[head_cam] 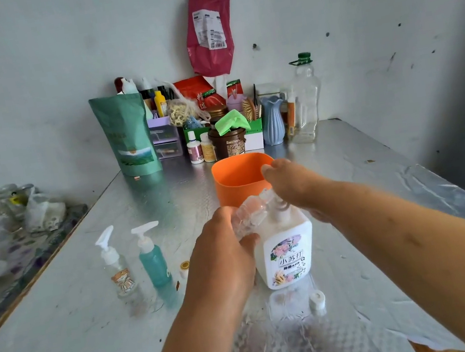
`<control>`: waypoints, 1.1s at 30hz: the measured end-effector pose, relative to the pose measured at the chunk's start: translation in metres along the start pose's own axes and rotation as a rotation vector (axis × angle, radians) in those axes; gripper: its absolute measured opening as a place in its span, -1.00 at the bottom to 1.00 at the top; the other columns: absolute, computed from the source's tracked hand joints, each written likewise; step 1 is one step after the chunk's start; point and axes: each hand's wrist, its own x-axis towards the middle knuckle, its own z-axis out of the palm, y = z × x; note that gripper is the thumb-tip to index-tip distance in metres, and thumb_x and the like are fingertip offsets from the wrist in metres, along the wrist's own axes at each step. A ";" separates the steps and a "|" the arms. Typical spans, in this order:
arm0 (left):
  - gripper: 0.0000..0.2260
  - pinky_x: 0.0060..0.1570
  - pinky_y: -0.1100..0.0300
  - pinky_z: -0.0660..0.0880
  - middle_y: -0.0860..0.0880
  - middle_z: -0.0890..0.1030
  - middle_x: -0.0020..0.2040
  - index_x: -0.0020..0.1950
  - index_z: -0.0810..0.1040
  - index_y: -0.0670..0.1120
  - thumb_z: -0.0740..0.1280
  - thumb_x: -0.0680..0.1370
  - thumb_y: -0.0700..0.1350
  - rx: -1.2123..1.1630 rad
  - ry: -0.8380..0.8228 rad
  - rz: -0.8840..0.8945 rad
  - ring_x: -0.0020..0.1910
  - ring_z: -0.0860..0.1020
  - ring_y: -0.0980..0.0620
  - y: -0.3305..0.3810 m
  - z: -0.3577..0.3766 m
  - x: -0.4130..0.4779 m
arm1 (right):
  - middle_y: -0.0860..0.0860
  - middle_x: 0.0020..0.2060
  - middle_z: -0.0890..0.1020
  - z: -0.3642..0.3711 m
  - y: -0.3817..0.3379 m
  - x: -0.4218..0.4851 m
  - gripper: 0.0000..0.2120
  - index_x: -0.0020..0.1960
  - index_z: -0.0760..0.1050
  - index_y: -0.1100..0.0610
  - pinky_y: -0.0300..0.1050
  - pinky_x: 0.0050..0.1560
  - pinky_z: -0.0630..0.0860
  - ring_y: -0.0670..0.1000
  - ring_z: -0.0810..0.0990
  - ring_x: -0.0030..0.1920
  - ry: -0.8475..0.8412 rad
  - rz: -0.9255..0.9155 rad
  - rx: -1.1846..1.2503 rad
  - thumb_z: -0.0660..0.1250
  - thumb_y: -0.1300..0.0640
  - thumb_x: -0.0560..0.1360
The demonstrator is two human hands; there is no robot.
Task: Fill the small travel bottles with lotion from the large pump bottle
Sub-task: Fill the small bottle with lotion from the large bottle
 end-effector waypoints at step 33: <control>-0.72 -0.02 0.18 0.43 0.09 0.57 0.17 0.26 0.42 0.07 0.36 0.56 -0.02 0.062 0.017 -0.008 0.09 0.55 0.04 0.009 0.002 0.002 | 0.14 -0.09 0.23 -0.003 -0.001 -0.003 -0.70 0.01 0.19 0.06 0.13 -0.06 0.15 0.16 0.20 -0.04 -0.019 0.094 0.071 -0.04 -0.10 0.40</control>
